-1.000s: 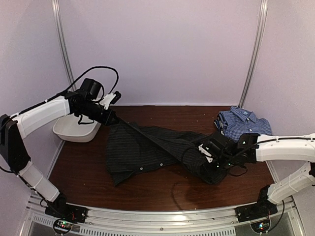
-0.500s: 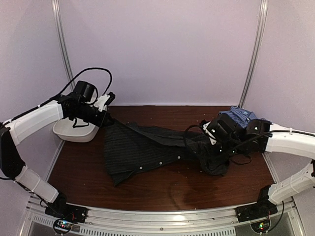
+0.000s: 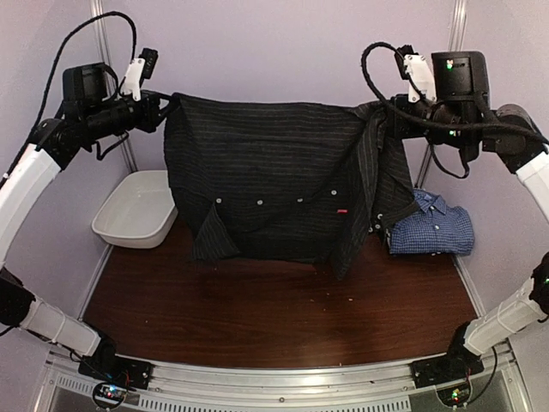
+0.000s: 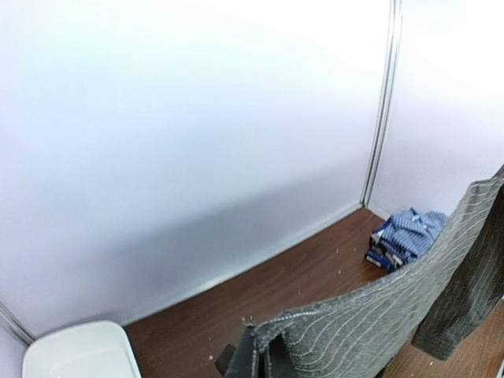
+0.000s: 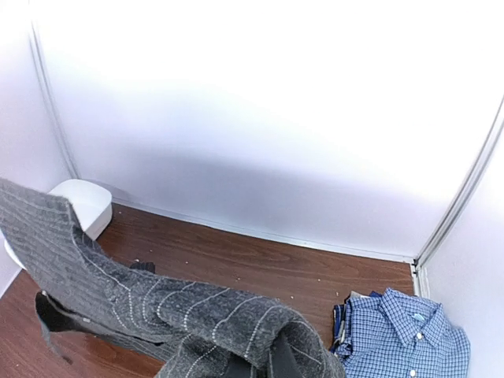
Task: Fold and stack the long sleeve shirts
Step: Flatten out the flattened shirt at the center of the board.
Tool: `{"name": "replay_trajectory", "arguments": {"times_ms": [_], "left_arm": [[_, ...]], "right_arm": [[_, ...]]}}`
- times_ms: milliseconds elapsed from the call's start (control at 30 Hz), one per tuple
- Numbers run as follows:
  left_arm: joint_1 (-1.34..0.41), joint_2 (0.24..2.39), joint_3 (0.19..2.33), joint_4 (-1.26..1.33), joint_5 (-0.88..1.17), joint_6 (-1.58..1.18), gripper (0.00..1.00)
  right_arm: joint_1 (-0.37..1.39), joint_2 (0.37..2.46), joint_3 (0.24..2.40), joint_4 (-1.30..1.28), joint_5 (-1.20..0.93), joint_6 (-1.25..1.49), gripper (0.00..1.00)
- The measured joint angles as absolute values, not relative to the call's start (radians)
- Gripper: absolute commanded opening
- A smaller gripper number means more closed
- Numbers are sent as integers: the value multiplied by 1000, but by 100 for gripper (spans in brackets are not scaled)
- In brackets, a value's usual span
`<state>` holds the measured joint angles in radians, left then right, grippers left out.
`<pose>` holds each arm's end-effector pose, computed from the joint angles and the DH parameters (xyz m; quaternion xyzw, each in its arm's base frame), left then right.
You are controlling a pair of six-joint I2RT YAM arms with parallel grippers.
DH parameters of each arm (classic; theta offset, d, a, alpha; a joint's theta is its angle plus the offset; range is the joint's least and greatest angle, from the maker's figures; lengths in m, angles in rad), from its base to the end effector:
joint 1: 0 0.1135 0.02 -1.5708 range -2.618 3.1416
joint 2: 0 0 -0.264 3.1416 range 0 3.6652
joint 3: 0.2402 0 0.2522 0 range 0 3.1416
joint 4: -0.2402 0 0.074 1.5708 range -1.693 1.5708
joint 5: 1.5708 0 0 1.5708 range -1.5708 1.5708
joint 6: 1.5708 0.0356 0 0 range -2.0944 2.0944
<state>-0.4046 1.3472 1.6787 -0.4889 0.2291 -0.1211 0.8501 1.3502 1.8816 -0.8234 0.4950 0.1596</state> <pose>0.2550 -0.1180 0.4904 0.1802 0.7375 -0.2516 0.6003 0.1736 0.1721 0.5166 -0.1257 0.7816 0.1078 0.6014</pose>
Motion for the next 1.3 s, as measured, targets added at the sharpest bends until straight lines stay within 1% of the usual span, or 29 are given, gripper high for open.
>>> {"name": "replay_trajectory", "arguments": {"times_ms": [100,233,400,533,700,833,933,1100,1300], "left_arm": [[-405,1310,1732,-476,252,-121,0],[-405,1215,1723,-511,277,-120,0],[-405,1048,1700,-551,337,-139,0],[-405,928,1688,-551,409,-184,0],[-412,883,1689,-561,495,-222,0],[-411,911,1710,-605,498,-250,0],[-411,942,1743,-607,486,-262,0],[-411,1018,1766,-607,409,-269,0],[-411,1154,1768,-609,270,-266,0]], "right_arm": [[850,1380,1966,-868,426,132,0],[850,1343,1978,-940,279,127,0],[850,1226,1969,-978,28,144,0],[853,1083,1957,-945,-152,185,0],[859,1005,1957,-902,-300,232,0],[858,1004,1957,-904,-312,259,0],[858,1014,1957,-911,-274,273,0],[858,1051,1959,-937,-123,277,0],[857,1143,1992,-975,96,273,0]]}}
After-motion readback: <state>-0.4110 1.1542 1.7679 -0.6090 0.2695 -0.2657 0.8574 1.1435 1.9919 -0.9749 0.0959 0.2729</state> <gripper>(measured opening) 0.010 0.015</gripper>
